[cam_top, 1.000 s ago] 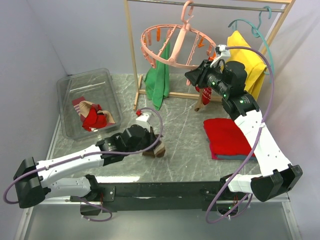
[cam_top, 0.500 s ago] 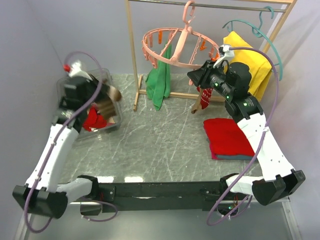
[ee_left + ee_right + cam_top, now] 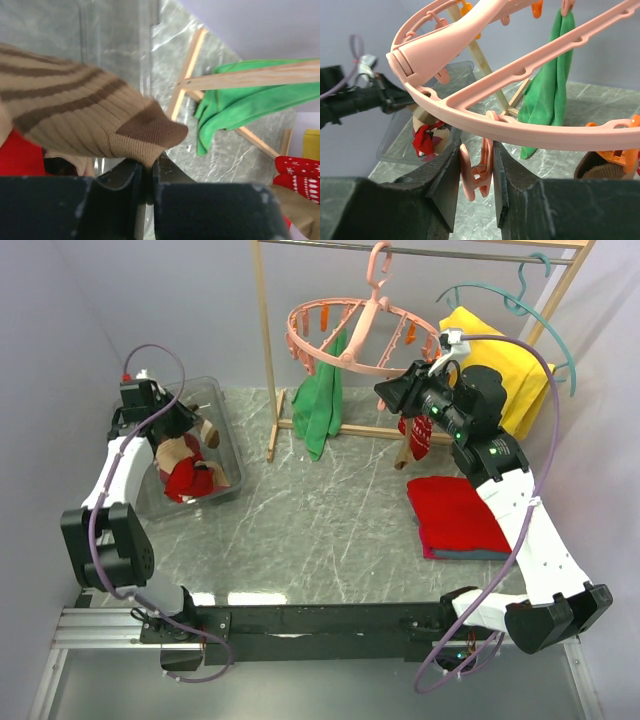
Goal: Remove the socks clipped to the hanger
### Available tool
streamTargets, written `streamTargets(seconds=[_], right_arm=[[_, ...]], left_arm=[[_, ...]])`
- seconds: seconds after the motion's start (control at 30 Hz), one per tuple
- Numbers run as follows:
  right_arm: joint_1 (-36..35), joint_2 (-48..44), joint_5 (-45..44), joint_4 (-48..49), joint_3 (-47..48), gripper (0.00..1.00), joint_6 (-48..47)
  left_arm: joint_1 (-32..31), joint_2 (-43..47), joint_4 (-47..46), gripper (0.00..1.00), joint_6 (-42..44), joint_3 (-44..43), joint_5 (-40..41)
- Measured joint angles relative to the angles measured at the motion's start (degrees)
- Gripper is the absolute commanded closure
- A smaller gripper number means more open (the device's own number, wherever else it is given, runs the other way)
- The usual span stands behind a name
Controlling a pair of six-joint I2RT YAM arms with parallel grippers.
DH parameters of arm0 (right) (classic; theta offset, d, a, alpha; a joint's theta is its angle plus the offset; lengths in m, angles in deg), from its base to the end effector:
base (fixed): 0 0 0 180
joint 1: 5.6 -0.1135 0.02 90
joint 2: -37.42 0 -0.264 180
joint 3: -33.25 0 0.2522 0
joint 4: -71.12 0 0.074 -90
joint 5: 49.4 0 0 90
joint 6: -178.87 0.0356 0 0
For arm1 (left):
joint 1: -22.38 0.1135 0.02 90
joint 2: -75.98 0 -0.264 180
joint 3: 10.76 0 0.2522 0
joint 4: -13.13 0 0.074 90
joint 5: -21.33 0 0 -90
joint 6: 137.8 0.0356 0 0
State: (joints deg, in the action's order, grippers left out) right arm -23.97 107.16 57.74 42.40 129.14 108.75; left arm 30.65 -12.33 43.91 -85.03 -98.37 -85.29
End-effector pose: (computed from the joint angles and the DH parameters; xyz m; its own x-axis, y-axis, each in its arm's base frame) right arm 0.2462 0.0928 0.4675 -0.2374 0.2635 -0.9350 -0.5315 0.7704 0.3521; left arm 0.3544 0.0412 0.3178 -0.4741 -0.6547 -0.5887 -0.2302 0.7375 -0.6349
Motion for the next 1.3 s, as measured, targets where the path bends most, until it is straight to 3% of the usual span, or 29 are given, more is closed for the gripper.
streamTargets(seconds=[0.13, 0.17, 0.37, 0.53, 0.67, 0.77, 0.93, 1.13, 1.3], right_arm=[[0.0, 0.52, 0.61, 0.57, -0.09, 0.97, 0.02], [0.0, 0.7, 0.72, 0.68, -0.09, 0.97, 0.02], [0.0, 1.81, 1.16, 0.68, -0.11, 0.96, 0.02], [0.0, 1.84, 1.09, 0.48, -0.11, 0.96, 0.02], [0.02, 1.84, 1.11, 0.11, -0.11, 0.95, 0.44], [0.0, 1.84, 1.2, -0.26, 0.0, 0.94, 1.18], [-0.02, 1.84, 0.81, -1.81, 0.96, 0.93, 1.99], [-0.09, 1.75, 0.5, -3.98, 2.8, 0.92, 3.32], [-0.13, 1.75, 1.38, -4.39, 3.13, 0.92, 5.05]], left_arm=[[1.03, -3.3, -0.39, 0.68, 0.09, 0.68, -0.44], [1.38, -3.67, -0.5, 0.53, 0.13, 1.09, -0.44], [2.6, -4.2, -2.82, 0.22, -0.96, 7.1, -0.02], [2.27, -0.87, -2.99, 0.13, -1.64, 10.43, -0.48], [-0.76, 9.75, -3.28, 0.13, -1.57, 11.23, 0.83], [-6.8, 18.64, -6.47, 0.15, -1.9, 12.2, 3.13], [-23.15, 30.4, -17.75, 0.17, -4.59, 22.82, 6.01], [-38.1, 26.49, -28.92, 0.13, -5.77, 33.18, 11.54], [-49.83, 18.67, -38.6, 0.05, -2.43, 33.92, 14.99]])
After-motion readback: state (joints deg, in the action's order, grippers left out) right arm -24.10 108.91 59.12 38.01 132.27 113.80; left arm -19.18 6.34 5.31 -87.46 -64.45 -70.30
